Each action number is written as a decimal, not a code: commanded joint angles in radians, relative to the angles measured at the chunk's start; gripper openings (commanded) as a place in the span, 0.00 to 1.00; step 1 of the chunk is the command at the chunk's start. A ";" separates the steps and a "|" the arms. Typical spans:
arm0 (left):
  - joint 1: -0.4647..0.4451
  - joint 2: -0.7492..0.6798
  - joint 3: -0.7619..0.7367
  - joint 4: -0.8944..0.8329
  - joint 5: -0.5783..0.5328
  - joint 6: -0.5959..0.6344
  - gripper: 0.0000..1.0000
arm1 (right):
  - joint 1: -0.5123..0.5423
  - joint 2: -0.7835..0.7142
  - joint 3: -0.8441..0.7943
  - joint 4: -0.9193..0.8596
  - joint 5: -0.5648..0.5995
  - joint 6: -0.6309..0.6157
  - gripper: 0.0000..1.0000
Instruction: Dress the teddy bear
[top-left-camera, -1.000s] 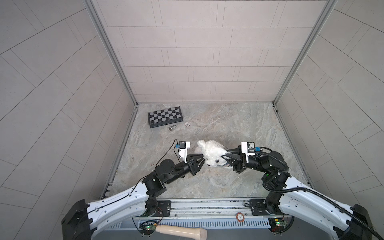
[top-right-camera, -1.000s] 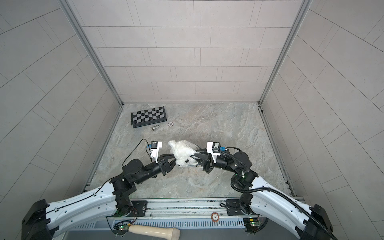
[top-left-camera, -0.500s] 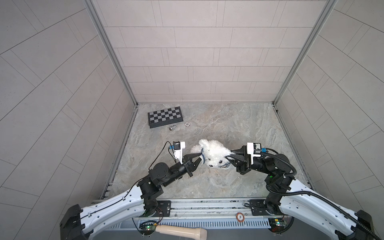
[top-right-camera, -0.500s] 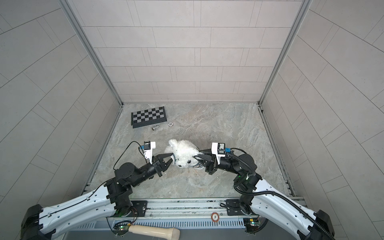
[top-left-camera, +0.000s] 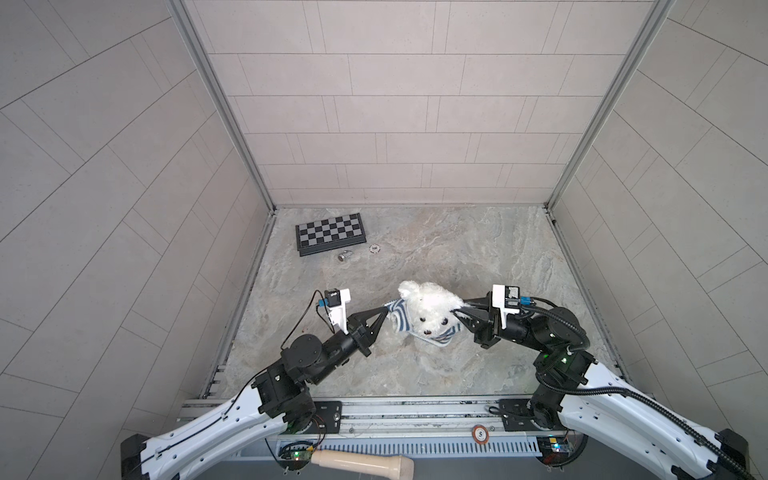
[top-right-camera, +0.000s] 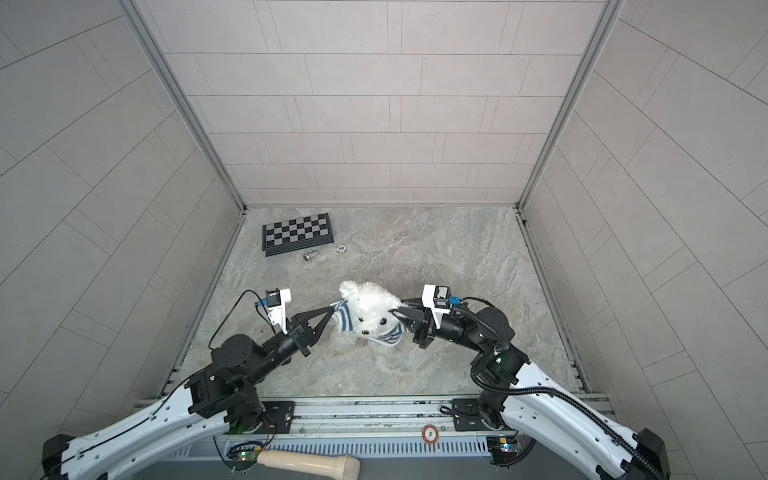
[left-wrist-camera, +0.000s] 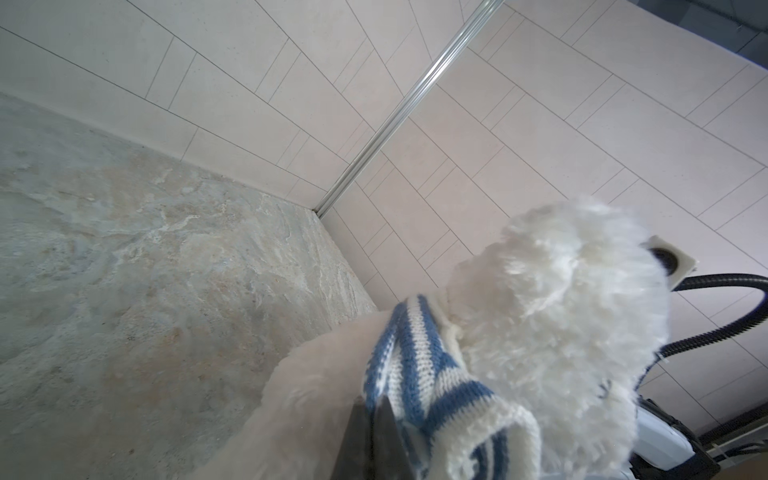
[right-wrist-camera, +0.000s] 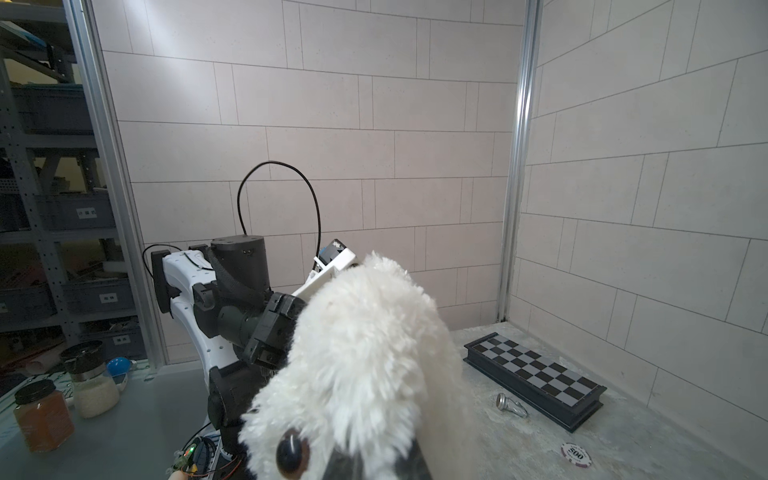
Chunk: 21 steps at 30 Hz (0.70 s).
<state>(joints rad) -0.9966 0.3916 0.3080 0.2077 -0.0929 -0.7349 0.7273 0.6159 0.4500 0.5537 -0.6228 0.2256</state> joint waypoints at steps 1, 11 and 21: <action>-0.002 -0.031 -0.003 -0.069 -0.080 0.005 0.00 | -0.005 -0.028 -0.005 0.079 -0.010 -0.016 0.00; -0.001 -0.096 -0.020 -0.237 -0.139 -0.030 0.00 | -0.005 -0.034 -0.016 0.178 -0.021 0.024 0.00; -0.001 -0.078 -0.044 -0.300 -0.166 -0.040 0.00 | -0.006 -0.073 -0.015 0.237 -0.043 0.055 0.00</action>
<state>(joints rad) -1.0019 0.3077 0.2920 -0.0353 -0.1959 -0.7700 0.7269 0.5861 0.4168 0.6460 -0.6510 0.2672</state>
